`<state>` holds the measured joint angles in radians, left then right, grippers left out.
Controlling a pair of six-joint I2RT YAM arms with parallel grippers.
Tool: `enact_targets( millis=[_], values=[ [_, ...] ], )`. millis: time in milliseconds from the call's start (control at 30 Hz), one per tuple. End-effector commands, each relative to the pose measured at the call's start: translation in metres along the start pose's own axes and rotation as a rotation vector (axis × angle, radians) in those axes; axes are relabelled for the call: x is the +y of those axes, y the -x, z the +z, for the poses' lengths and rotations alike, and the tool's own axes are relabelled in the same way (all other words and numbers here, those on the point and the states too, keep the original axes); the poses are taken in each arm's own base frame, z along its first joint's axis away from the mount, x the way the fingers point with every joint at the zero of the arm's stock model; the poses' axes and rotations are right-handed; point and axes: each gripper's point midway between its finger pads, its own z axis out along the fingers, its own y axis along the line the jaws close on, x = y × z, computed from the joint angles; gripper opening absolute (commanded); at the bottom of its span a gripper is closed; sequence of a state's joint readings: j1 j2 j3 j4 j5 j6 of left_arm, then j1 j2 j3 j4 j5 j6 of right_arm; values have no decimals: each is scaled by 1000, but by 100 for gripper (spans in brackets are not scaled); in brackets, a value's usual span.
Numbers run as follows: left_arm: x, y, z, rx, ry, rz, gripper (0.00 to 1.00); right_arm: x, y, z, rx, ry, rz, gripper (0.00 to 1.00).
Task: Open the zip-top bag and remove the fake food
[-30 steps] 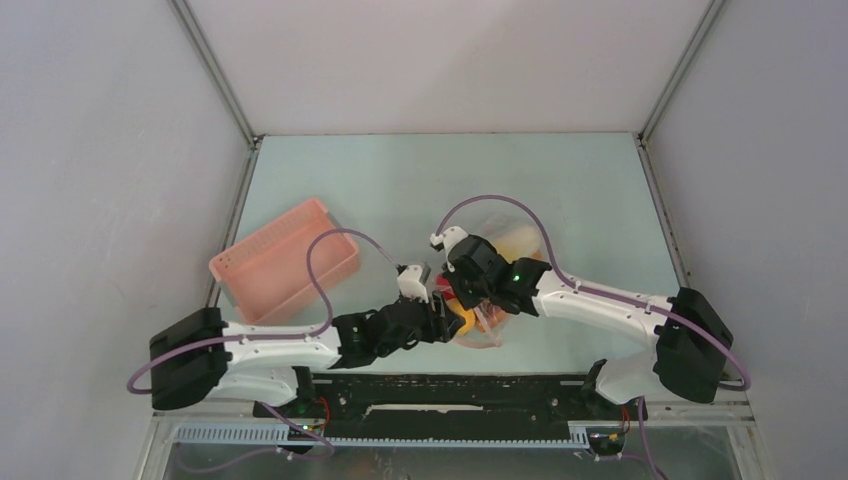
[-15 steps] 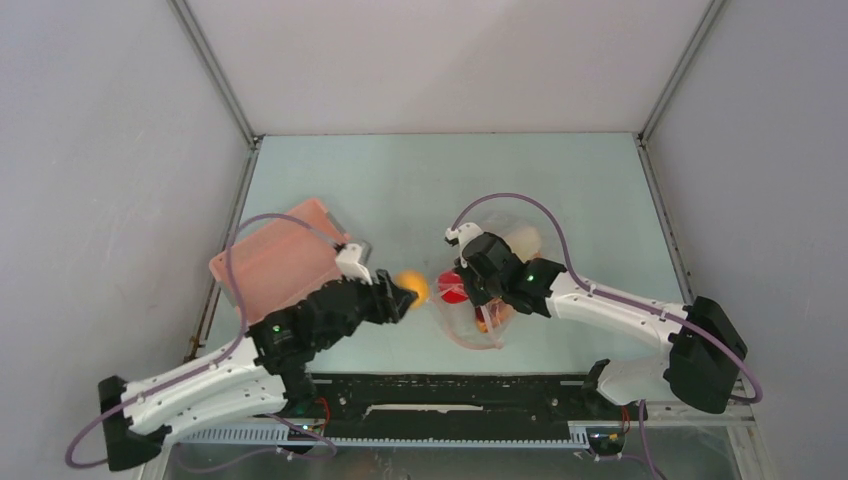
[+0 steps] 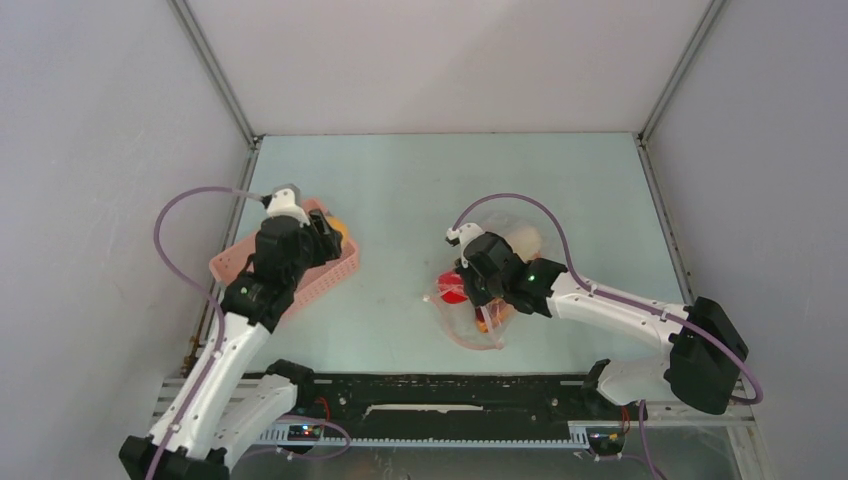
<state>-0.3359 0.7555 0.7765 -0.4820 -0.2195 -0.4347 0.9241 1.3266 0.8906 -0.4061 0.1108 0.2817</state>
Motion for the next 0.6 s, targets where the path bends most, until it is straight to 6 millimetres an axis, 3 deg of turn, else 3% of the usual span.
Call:
enact_targets(
  millis=[0, 133, 300, 433, 567],
  values=[
    [18, 37, 17, -28, 47, -6, 48, 4, 14, -5, -57, 25, 22, 0],
    [51, 61, 41, -87, 143, -99, 48, 5, 15, -6, -61, 36, 27, 0],
    [92, 70, 78, -72, 241, -180, 49, 5, 17, -7, -64, 48, 25, 0],
    [109, 55, 114, -13, 252, -190, 50, 6, 17, -9, -61, 68, 21, 0],
    [123, 35, 138, 55, 254, -205, 56, 6, 15, -10, -56, 71, 20, 0]
  ],
)
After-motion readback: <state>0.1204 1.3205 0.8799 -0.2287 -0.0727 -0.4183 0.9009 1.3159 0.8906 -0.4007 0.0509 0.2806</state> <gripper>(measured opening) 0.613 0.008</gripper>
